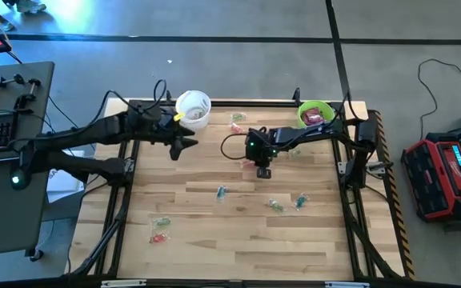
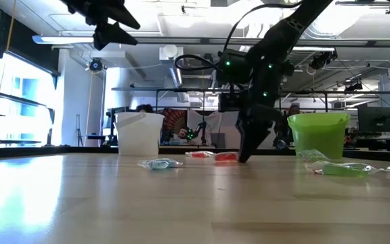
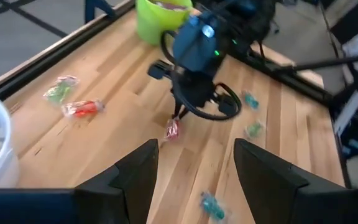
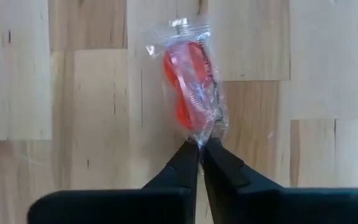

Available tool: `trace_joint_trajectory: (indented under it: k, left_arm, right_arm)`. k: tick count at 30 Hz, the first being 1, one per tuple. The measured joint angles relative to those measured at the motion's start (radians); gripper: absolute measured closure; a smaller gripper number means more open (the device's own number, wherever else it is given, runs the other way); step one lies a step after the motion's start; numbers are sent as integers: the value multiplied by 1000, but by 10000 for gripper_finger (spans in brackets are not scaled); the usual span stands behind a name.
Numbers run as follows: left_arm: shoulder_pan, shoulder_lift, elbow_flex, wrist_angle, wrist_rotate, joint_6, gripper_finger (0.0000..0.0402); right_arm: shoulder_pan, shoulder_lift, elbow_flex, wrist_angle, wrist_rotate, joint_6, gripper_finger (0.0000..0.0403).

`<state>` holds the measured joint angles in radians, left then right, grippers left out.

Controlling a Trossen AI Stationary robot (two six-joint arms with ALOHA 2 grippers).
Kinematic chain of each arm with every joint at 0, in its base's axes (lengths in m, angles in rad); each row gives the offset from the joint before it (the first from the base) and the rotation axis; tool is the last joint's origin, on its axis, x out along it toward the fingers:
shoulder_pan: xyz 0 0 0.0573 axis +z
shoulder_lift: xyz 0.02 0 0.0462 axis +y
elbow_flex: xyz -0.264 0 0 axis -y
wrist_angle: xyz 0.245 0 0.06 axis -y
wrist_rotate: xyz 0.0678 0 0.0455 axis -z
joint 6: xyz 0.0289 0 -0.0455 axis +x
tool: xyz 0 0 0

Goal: Sort candy by brand, put in halloween buckets
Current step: Put the red gummy into the white bucket

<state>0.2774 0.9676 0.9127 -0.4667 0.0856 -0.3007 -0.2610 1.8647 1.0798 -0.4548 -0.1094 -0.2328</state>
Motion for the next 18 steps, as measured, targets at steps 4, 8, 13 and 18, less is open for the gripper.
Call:
trace_joint_trajectory:
  k: [4,8,13,18]
  left_arm:
    - [-42,15,0,1,1,91,200]
    - [-91,25,0,4,2,196,200]
    - [-139,48,0,53,-30,282,200]
    - [-180,86,1,105,-67,376,200]
  right_arm:
    - [-1,-13,-2,16,-64,108,388]
    - [4,-54,-2,68,-189,236,400]
    - [16,-109,-3,198,-305,391,401]
    - [42,-147,-2,352,-372,545,402]
